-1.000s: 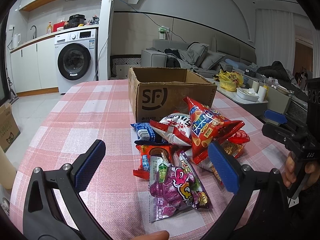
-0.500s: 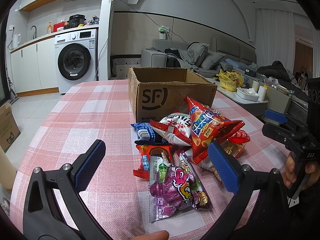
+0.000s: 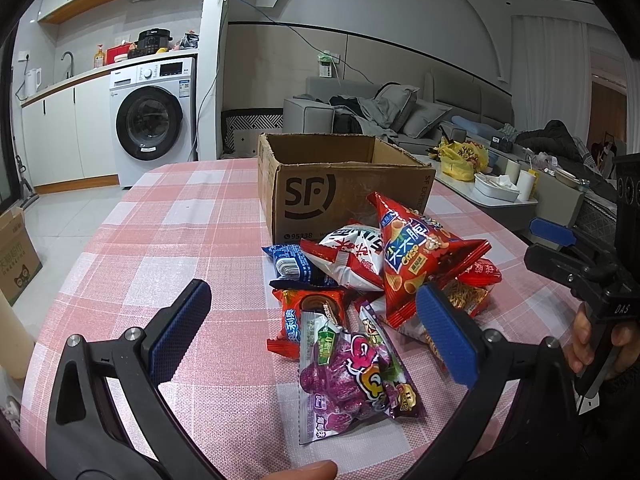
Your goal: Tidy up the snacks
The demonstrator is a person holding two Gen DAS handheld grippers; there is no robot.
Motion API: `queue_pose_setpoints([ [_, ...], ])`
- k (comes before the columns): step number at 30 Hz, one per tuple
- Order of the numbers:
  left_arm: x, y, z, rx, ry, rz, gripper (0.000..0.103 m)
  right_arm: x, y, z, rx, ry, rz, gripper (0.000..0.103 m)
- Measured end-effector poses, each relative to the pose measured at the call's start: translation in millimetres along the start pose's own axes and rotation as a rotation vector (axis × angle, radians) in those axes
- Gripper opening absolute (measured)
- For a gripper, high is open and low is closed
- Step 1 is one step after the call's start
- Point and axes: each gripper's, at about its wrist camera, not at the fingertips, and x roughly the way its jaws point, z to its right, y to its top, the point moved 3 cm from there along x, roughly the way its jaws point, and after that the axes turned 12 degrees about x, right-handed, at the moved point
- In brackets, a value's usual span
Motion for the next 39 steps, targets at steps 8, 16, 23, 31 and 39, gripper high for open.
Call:
queue_pose_setpoints([
  [8, 5.0, -1.6, -1.6, -0.007, 0.014, -0.024, 0.102, 8.0, 1.4, 3.1, 0.012, -0.055, -0.045, 0.103],
  [16, 12.1, -2.3, -5.4, -0.008, 0.028, -0.064, 0.102, 21.9, 2.8, 11.0, 0.048, -0.099, -0.115, 0.103],
  [23, 21.7, -4.0, -2.1, 0.020, 0.017, -0.152, 0.102, 42.5, 4.9, 16.6, 0.062, -0.129, -0.202, 0.103],
  [31, 36.4, -11.6, -1.0, 0.018, -0.013, -0.246, 0.102, 66.6, 1.8, 16.6, 0.089, -0.136, -0.281, 0.103],
  [39, 44.9, -22.8, 13.2, 0.010, -0.107, -0.290, 0.093, 79.8, -0.7, 20.6, 0.132, -0.118, -0.310, 0.101],
])
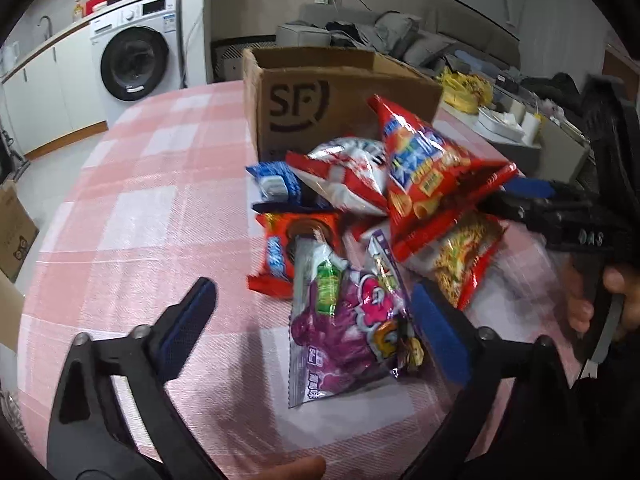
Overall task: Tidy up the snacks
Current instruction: 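Grasp the purple grape candy bag with the left tool while the right tool grasps the red balloon gum bag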
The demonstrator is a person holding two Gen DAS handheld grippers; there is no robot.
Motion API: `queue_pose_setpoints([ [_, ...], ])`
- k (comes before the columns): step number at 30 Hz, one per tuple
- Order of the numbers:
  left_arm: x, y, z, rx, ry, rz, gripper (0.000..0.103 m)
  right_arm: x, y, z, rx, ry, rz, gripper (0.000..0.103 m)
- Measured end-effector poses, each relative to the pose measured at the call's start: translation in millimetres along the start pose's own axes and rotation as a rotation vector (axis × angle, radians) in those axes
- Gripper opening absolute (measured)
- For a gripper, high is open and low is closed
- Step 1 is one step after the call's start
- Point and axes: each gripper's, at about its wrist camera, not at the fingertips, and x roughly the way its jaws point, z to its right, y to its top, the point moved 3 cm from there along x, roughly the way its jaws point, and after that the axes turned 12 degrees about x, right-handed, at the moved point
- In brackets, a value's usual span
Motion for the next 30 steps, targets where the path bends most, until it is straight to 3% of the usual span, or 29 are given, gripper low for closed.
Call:
queue_pose_setpoints([
  [8, 2.2, 0.3, 7.4, 0.015, -0.138, 0.001, 0.054, 10.8, 0.4, 1.8, 0.019, 0.012, -0.032, 0.088],
  [12, -1.0, 1.5, 14.0, 0.055, -0.134, 0.014, 0.045, 8.6, 0.0, 2.8, 0.025, 0.022, -0.026, 0.082],
  [22, -14.5, 2.6, 11.3, 0.033, -0.141, 0.052, 0.042, 1.5, -7.2, 6.4, 0.040, 0.091, -0.011, 0.062],
  [30, -29.3, 6.7, 9.5, 0.029, -0.128, 0.093, 0.042, -17.0, -5.6, 4.5, 0.046, 0.141, 0.041, 0.058],
])
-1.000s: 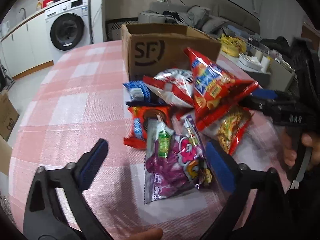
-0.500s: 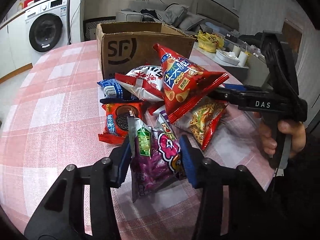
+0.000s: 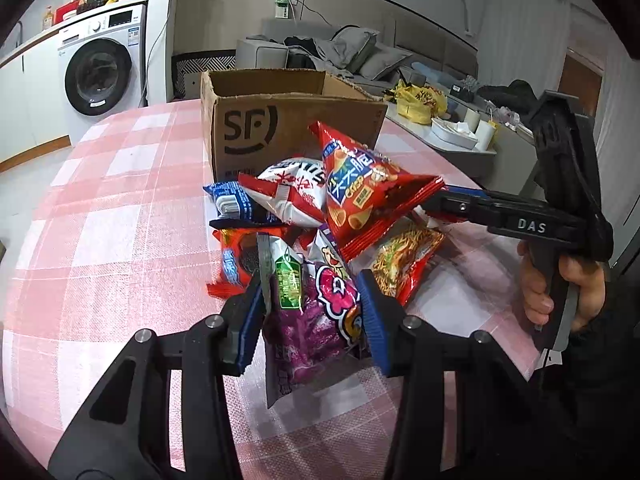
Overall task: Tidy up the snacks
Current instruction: 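Grasp the purple grape candy bag with the left tool while the right tool grasps the red balloon gum bag, then carry both bags into the cardboard box and open both tools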
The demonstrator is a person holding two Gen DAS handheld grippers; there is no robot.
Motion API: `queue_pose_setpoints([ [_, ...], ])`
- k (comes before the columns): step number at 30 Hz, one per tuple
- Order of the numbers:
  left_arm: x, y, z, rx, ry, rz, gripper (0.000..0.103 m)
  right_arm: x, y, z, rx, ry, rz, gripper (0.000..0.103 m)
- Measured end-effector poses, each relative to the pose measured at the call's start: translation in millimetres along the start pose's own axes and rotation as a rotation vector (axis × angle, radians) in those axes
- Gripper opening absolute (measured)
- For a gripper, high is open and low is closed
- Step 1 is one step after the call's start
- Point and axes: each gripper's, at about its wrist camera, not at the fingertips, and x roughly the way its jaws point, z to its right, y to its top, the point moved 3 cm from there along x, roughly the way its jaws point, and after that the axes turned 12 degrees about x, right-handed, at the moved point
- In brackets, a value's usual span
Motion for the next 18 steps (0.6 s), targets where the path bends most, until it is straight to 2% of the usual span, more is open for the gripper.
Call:
queue_pose_setpoints([
  [8, -28.7, 17.2, -7.5, -0.014, 0.038, 0.079, 0.042, -30.5, 8.1, -13.1, 0.005, 0.044, 0.079, 0.058],
  [18, -60.4, 60.8, -9.3, 0.003, 0.090, 0.173, 0.042, -64.1, 31.1, -35.9, -0.027, 0.079, 0.156, 0.058],
])
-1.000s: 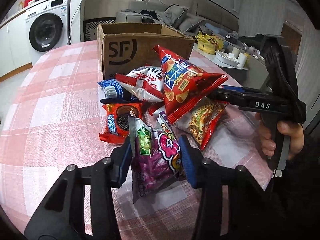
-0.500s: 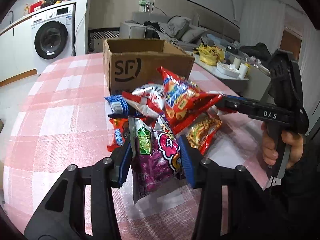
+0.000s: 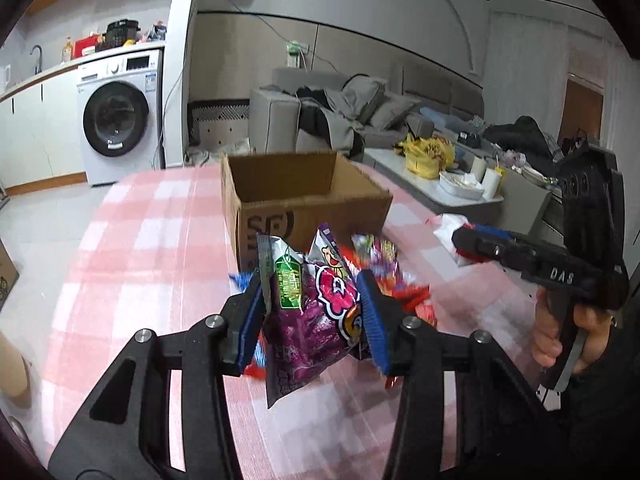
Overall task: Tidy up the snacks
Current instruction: 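Carry both bags into the cardboard box and open both tools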
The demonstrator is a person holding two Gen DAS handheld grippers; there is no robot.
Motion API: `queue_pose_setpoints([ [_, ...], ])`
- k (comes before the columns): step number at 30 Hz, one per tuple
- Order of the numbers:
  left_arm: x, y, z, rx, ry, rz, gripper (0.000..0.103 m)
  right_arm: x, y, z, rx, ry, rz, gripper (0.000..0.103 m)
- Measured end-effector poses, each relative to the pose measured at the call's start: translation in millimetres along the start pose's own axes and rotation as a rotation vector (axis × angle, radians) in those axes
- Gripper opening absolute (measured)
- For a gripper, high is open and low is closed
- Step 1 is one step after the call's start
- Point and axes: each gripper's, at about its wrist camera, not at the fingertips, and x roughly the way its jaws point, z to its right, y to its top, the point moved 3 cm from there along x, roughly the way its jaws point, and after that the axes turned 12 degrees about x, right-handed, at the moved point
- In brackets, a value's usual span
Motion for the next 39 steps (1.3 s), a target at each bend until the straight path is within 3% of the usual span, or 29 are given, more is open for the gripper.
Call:
queue_pose_setpoints([
  [13, 6.3, 61.8, -13.3, 0.019, 0.036, 0.060, 0.042, 4.5, 47.8, -14.1, -0.021, -0.005, 0.046, 0.058],
  [24, 70.8, 101.8, -44.7, 0.002, 0.034, 0.042, 0.042, 50.0, 80.7, -8.8, 0.004, -0.023, 0.021, 0.058],
  [39, 173.3, 124.4, -74.9, -0.034, 0.014, -0.019, 0.042, 119.0, 98.2, 1.8, 0.028, -0.027, 0.036, 0.058],
])
